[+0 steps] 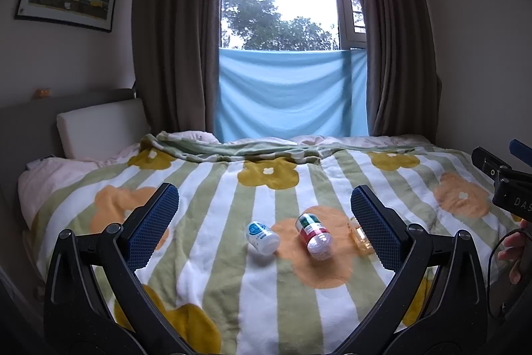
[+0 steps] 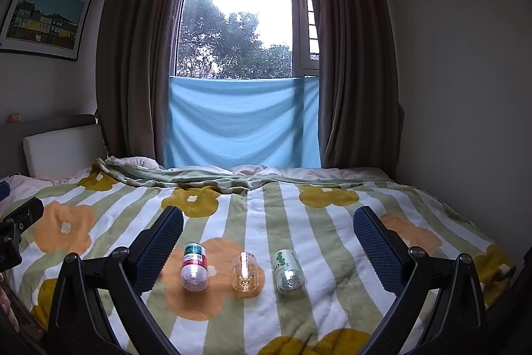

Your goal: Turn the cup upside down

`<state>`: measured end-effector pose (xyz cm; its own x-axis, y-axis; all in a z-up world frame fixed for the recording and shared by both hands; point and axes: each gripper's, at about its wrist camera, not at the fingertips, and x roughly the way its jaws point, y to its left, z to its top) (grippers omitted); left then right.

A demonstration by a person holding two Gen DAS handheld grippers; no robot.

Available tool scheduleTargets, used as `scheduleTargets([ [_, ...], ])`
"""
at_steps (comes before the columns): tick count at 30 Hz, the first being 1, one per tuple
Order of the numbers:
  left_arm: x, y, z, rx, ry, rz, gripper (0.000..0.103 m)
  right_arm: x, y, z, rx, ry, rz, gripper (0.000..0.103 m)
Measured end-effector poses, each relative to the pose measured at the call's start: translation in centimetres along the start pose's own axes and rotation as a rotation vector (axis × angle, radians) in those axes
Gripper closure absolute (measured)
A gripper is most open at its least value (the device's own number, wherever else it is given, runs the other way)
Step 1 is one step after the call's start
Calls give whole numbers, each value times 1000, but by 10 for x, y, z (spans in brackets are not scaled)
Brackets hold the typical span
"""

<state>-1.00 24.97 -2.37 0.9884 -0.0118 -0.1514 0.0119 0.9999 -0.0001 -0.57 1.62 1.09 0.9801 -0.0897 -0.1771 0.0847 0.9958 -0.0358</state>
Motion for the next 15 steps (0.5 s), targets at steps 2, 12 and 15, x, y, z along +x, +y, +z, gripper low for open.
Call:
scheduleTargets([
  [2, 0, 0, -1, 1, 2, -1, 0, -1, 1, 0, 1, 0, -3, 1],
  [12, 2, -3, 0, 1, 5, -2, 0, 1, 2, -2, 6, 0, -2, 1],
  [15, 4, -4, -1, 1, 9, -3, 0, 2, 2, -2, 7, 1, -3, 1],
])
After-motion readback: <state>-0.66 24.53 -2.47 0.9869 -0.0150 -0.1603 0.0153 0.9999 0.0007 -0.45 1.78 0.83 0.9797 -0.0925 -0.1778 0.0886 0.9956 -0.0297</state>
